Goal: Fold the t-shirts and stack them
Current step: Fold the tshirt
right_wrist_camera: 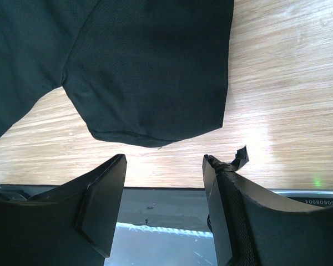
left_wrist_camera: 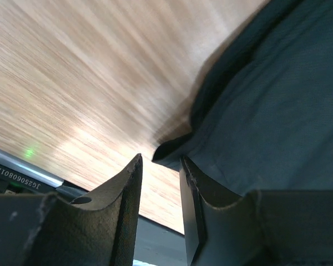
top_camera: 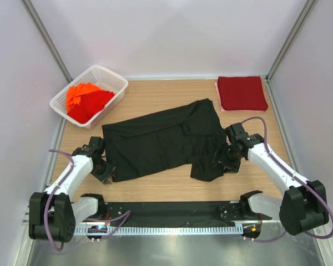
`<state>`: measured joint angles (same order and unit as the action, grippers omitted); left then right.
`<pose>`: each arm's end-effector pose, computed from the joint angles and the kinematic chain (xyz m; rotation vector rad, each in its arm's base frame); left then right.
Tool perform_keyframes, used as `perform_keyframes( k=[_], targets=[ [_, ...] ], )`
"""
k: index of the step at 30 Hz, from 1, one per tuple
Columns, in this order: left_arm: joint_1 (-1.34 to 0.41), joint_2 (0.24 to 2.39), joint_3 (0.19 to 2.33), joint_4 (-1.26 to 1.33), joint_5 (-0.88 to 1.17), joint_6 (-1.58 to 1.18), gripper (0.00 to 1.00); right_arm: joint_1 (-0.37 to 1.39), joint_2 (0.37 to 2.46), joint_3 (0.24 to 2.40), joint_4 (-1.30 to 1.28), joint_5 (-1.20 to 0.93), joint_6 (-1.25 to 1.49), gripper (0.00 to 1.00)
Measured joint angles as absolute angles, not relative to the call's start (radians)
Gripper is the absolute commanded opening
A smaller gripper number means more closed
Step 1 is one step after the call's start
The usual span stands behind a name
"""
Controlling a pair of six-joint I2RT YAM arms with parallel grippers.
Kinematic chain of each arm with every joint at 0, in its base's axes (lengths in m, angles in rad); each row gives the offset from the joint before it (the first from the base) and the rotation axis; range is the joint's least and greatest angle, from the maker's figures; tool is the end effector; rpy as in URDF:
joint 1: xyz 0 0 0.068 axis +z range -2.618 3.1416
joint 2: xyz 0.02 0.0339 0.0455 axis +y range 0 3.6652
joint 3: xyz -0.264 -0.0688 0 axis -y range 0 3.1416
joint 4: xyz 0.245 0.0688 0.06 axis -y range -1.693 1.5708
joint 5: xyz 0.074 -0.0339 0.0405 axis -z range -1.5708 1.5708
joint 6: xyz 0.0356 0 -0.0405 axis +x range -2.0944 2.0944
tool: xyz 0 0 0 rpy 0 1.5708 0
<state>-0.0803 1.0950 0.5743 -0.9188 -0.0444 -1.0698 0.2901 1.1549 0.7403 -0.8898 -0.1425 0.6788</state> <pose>0.1554 -0.0109 0.1697 -1.4316 2.6442 -0.0515 0.1811 0.0593 0.2058 0.5419 2.8993 0.3703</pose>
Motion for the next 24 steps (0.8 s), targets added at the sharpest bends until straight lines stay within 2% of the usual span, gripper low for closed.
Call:
perform_keyframes(
  k=[9, 14, 17, 18, 24],
  targets=[
    [-0.08, 1.108, 0.519, -0.875, -0.022, -1.089, 0.36, 0.29, 1.183, 0.74, -0.886, -0.143, 0.672, 0.64],
    [-0.08, 1.136, 0.523, -0.854, -0.018, -1.093, 0.25, 0.29, 1.186, 0.74, -0.883, -0.143, 0.659, 0.64],
    [-0.08, 1.146, 0.527, -0.847, -0.015, -1.093, 0.1, 0.29, 1.192, 0.74, -0.882, -0.142, 0.654, 0.64],
    [-0.08, 1.147, 0.527, -0.845, -0.014, -1.093, 0.01, 0.29, 1.198, 0.74, -0.883, -0.142, 0.653, 0.64],
    [-0.08, 1.146, 0.536, -0.852, -0.015, -1.093, 0.0, 0.288, 1.224, 0.74, -0.888, -0.109, 0.658, 0.63]
  ],
)
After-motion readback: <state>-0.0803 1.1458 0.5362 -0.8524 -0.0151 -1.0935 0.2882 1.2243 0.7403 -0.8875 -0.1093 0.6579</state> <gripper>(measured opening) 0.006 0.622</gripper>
